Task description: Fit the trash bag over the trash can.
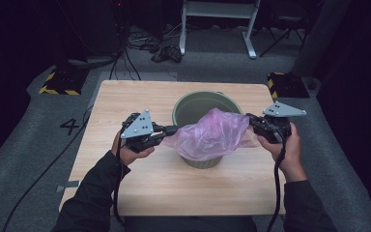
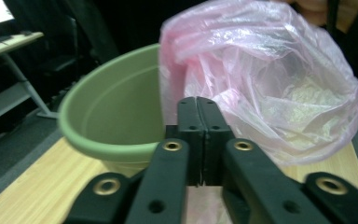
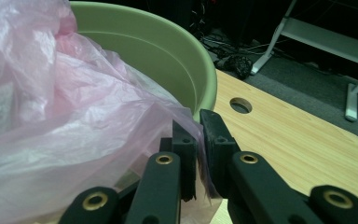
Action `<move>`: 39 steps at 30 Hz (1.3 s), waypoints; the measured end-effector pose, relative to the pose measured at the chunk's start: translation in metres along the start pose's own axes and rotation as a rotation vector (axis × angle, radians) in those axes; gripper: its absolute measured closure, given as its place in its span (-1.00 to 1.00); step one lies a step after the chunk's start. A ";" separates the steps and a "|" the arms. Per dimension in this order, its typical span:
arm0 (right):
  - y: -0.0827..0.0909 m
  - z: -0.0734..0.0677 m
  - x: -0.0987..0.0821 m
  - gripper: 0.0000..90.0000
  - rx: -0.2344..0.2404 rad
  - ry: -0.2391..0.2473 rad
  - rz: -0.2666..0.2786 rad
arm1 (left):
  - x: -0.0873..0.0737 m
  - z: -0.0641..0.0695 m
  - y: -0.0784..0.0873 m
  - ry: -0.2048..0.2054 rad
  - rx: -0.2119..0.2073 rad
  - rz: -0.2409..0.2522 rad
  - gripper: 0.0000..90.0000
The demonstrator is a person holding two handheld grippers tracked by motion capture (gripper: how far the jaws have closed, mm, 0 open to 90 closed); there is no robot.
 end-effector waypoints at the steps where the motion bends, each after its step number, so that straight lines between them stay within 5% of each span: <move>1: 0.000 0.000 0.000 0.90 -0.001 0.000 -0.002 | -0.001 -0.002 0.001 0.004 0.008 -0.004 1.00; 9: -0.005 0.003 0.000 0.93 -0.025 0.013 -0.027 | -0.020 -0.027 0.003 0.171 0.079 0.007 1.00; 14: -0.009 0.005 -0.001 0.97 -0.020 0.001 -0.038 | -0.033 -0.038 0.006 0.226 0.128 -0.006 1.00; 21: -0.010 0.002 0.002 0.99 -0.031 0.000 -0.042 | -0.006 -0.005 0.016 0.066 0.050 0.029 -0.19; 25: -0.009 0.001 0.002 0.99 -0.030 0.004 -0.044 | 0.010 0.023 0.016 -0.055 -0.007 0.022 -0.50; 28: -0.009 0.001 0.003 0.99 -0.031 0.002 -0.047 | 0.020 0.044 0.011 -0.141 -0.047 -0.001 -0.58; 31: -0.009 0.000 0.003 0.99 -0.033 0.004 -0.048 | 0.024 0.053 0.001 -0.181 -0.086 -0.023 -0.59; 35: -0.009 0.001 0.003 0.98 -0.028 -0.003 -0.051 | 0.021 0.054 -0.012 -0.193 -0.085 -0.068 -0.57; 39: -0.009 0.001 0.003 0.97 -0.024 -0.001 -0.052 | 0.019 0.053 -0.019 -0.209 -0.024 -0.107 -0.33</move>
Point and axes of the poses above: each handheld gripper's, and its own axes: y roughly backward along the jaws, x roughly out of its top, z roughly to its right, the point moved 1 cm from there along -y, roughly forward along the jaws, and after that the axes turned 13 degrees about -y, right-handed, at the moved point
